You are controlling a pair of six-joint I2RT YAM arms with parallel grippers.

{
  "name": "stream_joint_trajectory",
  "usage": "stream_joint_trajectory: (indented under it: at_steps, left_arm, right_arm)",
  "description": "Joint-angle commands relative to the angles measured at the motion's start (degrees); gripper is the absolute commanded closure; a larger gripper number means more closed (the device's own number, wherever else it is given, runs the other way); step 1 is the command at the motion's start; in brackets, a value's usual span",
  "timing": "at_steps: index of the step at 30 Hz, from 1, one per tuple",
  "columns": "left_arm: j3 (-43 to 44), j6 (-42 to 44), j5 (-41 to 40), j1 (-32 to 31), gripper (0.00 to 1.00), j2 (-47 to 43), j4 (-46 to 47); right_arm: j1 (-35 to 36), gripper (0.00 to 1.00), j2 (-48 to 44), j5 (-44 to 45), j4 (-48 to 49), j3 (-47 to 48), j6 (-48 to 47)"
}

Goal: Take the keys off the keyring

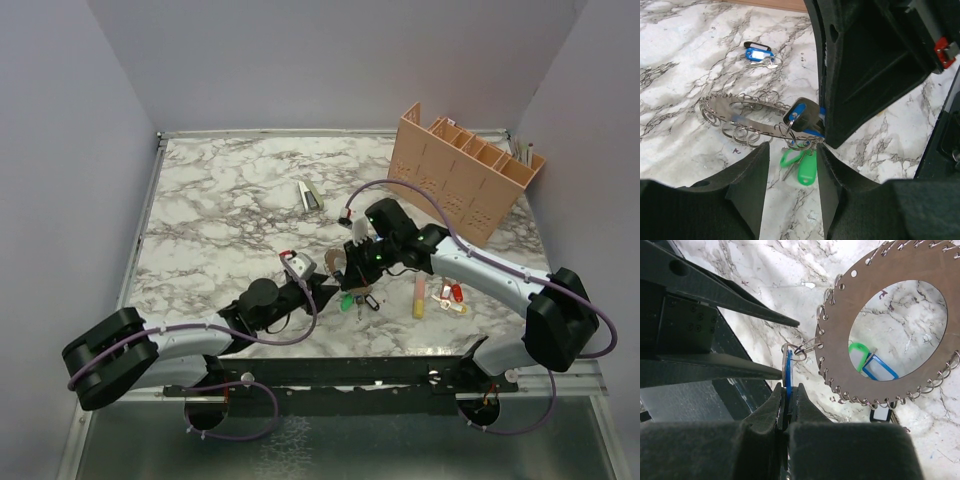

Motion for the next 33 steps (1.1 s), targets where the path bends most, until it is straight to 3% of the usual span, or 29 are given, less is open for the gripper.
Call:
stream_joint_trajectory:
  at_steps: [1, 6, 13, 26, 33]
  left_arm:
    - [3.0, -0.9, -3.1, -0.2, 0.58, 3.0, 0.3]
    - [4.1, 0.9, -4.9, -0.2, 0.66, 7.0, 2.3]
    - [1.8, 1.9, -3.7, -0.7, 1.00, 10.3, 7.6]
    - [-1.5, 5.0, -2.7, -3.9, 1.00, 6.0, 9.4]
    - [-1.0, 5.2, -4.1, -4.9, 1.00, 6.1, 9.4]
  right_arm:
    - [0.6, 0.99, -1.0, 0.6, -0.8, 0.6, -0.4]
    - [0.9, 1.00, -0.9, 0.3, -0.2, 0.3, -0.1]
    - [0.8, 1.00, -3.6, 3.2, -0.7, -1.4, 0.5]
    - [0.5, 0.99, -2.5, 9.0, -2.5, -0.7, 1.4]
    - [0.5, 1.00, -1.4, 7.3, -2.4, -1.7, 1.4]
